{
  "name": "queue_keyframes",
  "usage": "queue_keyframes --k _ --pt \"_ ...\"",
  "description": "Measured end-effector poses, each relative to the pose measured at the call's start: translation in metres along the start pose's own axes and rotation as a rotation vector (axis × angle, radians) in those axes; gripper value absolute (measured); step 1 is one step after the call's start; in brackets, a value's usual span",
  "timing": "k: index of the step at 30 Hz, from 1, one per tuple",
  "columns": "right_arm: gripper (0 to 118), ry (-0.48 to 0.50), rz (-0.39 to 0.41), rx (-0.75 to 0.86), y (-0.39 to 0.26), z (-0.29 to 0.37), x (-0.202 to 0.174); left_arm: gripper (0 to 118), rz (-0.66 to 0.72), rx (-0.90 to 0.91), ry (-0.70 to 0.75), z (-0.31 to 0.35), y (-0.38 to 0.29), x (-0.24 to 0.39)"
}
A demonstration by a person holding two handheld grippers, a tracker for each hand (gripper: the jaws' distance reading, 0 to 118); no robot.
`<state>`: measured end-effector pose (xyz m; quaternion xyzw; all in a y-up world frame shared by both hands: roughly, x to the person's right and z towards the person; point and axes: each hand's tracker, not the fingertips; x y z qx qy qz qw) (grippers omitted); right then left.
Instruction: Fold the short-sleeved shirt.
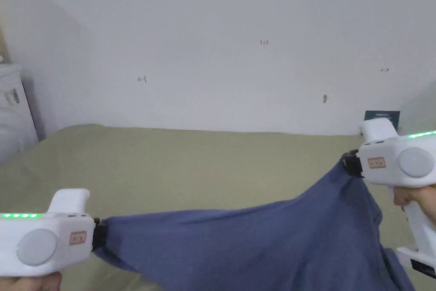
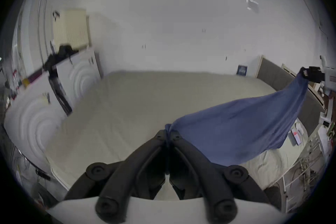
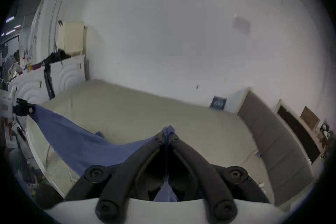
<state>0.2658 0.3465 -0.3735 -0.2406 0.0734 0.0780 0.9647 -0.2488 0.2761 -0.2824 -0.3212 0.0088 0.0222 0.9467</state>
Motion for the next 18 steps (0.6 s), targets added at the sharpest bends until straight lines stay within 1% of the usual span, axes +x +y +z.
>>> queue_keyframes --k 2,4,8,12,14,18 --pt "1 -0.069 0.011 0.1 0.027 0.05 0.011 0 -0.03 0.067 0.004 0.022 0.036 0.009" --pt "1 -0.109 0.012 0.153 0.048 0.086 0.021 0 -0.059 0.124 0.027 0.039 0.071 0.019" --pt "1 -0.219 -0.014 0.252 0.085 0.137 0.04 0 -0.086 0.222 0.066 0.071 0.14 0.034" --pt "1 -0.268 -0.054 0.305 0.111 0.161 0.055 0 -0.1 0.251 0.108 0.085 0.196 0.046" --pt "1 -0.275 -0.069 0.312 0.125 0.161 0.059 0 -0.118 0.262 0.139 0.088 0.22 0.052" --pt "1 -0.306 -0.088 0.338 0.149 0.154 0.057 0 -0.104 0.268 0.187 0.085 0.254 0.057"
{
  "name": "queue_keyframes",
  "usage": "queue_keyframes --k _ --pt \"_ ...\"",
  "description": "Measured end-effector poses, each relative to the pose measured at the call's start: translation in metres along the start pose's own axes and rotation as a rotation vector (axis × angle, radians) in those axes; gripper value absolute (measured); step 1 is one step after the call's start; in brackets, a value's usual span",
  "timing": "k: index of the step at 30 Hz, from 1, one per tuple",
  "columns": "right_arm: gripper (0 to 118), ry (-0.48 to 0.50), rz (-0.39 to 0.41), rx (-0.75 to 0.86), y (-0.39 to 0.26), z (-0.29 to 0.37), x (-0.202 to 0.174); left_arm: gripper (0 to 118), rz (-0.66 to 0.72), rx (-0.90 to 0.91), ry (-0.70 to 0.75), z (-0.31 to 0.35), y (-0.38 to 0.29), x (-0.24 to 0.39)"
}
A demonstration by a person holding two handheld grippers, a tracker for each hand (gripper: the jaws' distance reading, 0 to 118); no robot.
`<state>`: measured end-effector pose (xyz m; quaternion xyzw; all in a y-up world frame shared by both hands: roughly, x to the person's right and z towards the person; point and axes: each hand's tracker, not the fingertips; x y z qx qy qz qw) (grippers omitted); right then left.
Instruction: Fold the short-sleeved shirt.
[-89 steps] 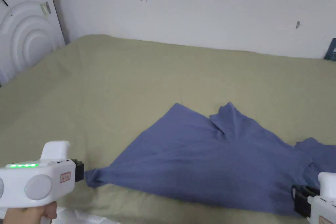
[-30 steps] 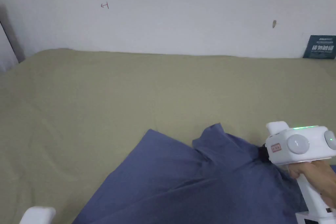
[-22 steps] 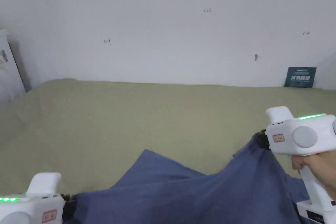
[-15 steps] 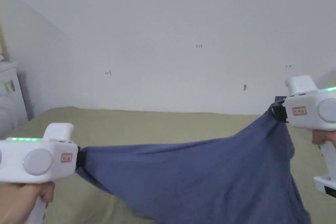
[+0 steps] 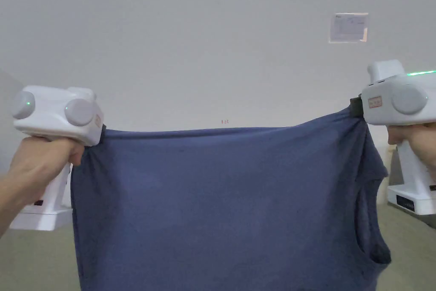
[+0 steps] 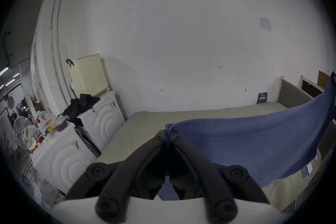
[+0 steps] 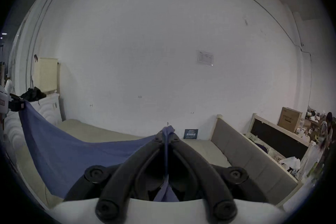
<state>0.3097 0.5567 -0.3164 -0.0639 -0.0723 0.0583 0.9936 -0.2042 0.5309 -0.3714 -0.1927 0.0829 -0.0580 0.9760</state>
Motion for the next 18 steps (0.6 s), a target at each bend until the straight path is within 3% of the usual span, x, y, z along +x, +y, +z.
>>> queue_keyframes --k 6,9,12,18 --pt "1 -0.012 0.0 0.017 0.038 -0.042 -0.014 0 -0.022 0.006 0.1 -0.018 0.036 0.01" --pt "1 -0.032 0.039 0.024 0.059 -0.075 -0.017 0 -0.02 0.021 0.112 -0.029 0.057 0.018" --pt "1 -0.026 -0.001 0.031 0.079 -0.105 -0.014 0 -0.03 0.031 0.139 -0.049 0.08 0.025" --pt "1 -0.043 0.021 0.028 0.097 -0.152 -0.018 0 -0.019 0.048 0.133 -0.101 0.112 0.034"
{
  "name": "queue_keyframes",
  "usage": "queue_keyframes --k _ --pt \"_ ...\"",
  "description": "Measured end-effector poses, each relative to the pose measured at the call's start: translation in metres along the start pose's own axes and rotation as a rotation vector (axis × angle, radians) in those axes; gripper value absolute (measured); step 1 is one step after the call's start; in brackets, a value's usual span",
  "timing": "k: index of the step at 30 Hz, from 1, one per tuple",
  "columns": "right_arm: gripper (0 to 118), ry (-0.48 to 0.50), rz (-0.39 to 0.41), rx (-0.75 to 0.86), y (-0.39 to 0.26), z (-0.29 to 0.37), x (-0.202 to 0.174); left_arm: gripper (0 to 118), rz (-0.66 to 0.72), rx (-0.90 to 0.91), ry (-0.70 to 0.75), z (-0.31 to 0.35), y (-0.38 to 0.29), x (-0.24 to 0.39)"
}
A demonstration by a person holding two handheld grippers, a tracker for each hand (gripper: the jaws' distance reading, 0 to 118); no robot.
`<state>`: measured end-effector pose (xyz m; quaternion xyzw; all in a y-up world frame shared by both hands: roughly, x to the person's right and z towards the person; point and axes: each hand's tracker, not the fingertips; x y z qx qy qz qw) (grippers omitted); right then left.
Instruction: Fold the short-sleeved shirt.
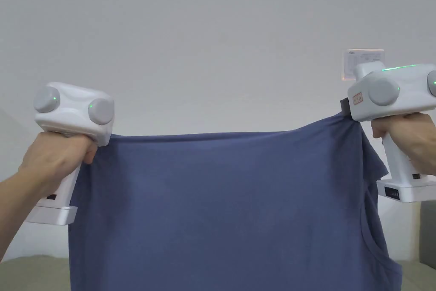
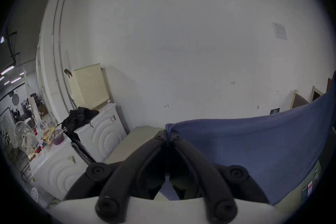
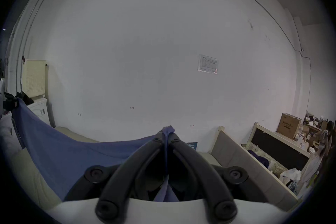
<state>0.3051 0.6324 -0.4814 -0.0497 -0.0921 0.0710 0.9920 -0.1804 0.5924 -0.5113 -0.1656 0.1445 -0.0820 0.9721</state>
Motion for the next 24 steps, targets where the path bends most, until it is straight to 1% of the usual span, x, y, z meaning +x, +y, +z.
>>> queue_keyframes --k 3,5,8,11,12,13,16,19,22,23,24 --pt "1 0.002 -0.011 -0.001 0.0 -0.03 -0.003 0 0.038 0.006 -0.007 -0.027 0.01 0.007" --pt "1 -0.007 -0.003 -0.008 -0.002 -0.047 -0.008 0 0.044 0.004 -0.009 -0.044 0.013 0.014" --pt "1 -0.007 -0.002 -0.014 -0.005 -0.081 -0.012 0 0.031 0.004 0.008 -0.068 0.011 0.025" --pt "1 0.008 -0.009 -0.023 -0.018 -0.097 -0.021 0 0.02 0.007 0.028 -0.094 0.0 0.036" --pt "1 0.004 0.001 -0.035 -0.025 -0.105 -0.025 0 -0.011 -0.007 0.051 -0.104 -0.005 0.041" --pt "1 0.005 0.012 -0.042 -0.032 -0.112 -0.029 0 -0.01 -0.011 0.043 -0.115 -0.01 0.044" --pt "1 0.009 0.041 -0.087 -0.061 -0.138 -0.041 0 -0.024 -0.032 0.025 -0.147 -0.035 0.055" --pt "1 0.019 0.042 -0.133 -0.102 -0.157 -0.052 0 -0.033 -0.088 0.023 -0.181 -0.068 0.069" --pt "1 0.042 -0.004 -0.226 -0.162 -0.18 -0.058 0 -0.035 -0.141 -0.01 -0.214 -0.114 0.082" --pt "1 0.051 -0.013 -0.256 -0.187 -0.185 -0.06 0 -0.055 -0.176 -0.027 -0.225 -0.132 0.087" --pt "1 0.055 -0.005 -0.299 -0.21 -0.189 -0.062 0 -0.061 -0.196 -0.036 -0.232 -0.151 0.092"
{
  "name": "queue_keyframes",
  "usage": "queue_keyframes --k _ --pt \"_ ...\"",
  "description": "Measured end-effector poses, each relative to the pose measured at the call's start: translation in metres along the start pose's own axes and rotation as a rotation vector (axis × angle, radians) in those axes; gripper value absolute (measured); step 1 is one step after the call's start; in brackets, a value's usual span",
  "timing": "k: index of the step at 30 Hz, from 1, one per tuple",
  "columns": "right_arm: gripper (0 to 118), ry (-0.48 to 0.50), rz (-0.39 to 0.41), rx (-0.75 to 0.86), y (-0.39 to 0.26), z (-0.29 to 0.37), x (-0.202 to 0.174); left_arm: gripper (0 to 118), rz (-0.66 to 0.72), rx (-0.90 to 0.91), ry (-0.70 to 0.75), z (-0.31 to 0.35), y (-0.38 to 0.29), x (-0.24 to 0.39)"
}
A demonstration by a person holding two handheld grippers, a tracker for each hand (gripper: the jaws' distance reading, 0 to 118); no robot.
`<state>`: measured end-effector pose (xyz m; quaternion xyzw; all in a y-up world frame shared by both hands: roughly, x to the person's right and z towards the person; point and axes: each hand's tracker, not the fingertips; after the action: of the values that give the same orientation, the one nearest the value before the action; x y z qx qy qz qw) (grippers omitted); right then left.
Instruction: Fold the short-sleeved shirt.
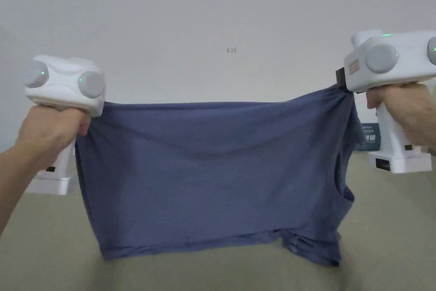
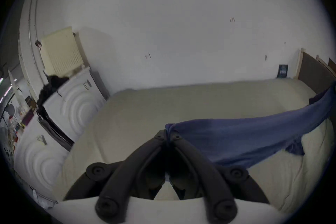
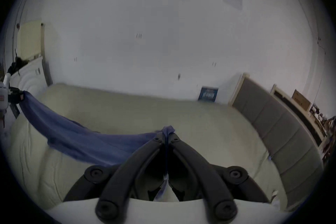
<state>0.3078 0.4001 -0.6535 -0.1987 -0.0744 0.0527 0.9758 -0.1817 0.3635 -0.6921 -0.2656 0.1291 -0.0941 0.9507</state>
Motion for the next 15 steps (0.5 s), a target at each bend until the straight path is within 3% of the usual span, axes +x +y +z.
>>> queue_keyframes --k 4,10,13,15 --pt "1 0.04 0.025 -0.109 -0.097 -0.029 -0.007 0 0.004 -0.071 -0.052 -0.035 -0.078 0.017" --pt "1 0.089 0.003 -0.169 -0.221 0.02 -0.001 0 -0.07 -0.143 -0.07 -0.018 -0.192 0.016" --pt "1 0.131 -0.086 -0.185 -0.261 0.058 0.008 0 -0.028 -0.144 -0.1 0.026 -0.231 0.0" --pt "1 0.15 -0.103 -0.224 -0.282 0.092 0.014 0 -0.033 -0.138 -0.127 0.056 -0.252 -0.008"
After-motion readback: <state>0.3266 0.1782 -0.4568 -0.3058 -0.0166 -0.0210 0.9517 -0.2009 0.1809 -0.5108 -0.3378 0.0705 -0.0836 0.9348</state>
